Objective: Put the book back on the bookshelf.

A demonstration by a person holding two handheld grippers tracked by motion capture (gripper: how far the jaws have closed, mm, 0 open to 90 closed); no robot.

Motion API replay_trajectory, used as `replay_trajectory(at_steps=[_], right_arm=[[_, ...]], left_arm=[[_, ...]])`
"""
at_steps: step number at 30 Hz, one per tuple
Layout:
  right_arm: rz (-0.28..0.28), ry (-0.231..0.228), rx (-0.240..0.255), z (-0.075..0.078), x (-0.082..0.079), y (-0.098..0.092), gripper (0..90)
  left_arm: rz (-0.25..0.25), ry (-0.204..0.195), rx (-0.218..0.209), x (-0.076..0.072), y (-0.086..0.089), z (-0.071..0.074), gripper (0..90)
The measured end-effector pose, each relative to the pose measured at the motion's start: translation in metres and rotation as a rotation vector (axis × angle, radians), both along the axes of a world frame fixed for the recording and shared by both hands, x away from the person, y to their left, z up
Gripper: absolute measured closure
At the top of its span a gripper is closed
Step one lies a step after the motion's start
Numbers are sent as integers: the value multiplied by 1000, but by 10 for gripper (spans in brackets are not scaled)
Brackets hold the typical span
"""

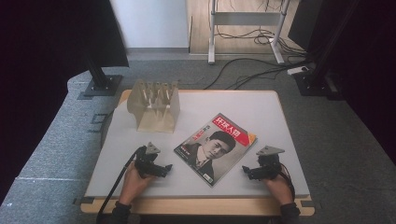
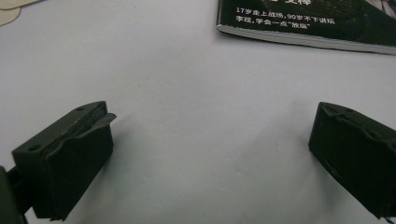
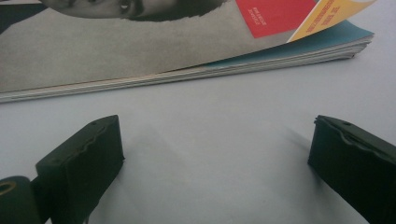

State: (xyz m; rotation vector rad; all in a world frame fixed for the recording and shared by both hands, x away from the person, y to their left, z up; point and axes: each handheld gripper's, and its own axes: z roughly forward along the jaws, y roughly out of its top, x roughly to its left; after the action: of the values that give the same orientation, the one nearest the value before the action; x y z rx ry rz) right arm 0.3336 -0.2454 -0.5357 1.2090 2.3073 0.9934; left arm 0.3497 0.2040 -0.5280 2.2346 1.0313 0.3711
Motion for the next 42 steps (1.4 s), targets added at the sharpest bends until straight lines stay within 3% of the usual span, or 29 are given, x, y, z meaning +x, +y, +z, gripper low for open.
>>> replay_trajectory(at_steps=[20, 31, 42], right_arm=[[6, 10, -16, 4, 3, -1, 41], [30, -33, -4, 17, 12, 0, 0], [71, -41, -7, 25, 26, 9, 0]], left_arm=[[-24, 19, -21, 4, -1, 7, 0], [-80, 7, -26, 15, -22, 24, 0], [-125, 6, -16, 29, -44, 37, 0]])
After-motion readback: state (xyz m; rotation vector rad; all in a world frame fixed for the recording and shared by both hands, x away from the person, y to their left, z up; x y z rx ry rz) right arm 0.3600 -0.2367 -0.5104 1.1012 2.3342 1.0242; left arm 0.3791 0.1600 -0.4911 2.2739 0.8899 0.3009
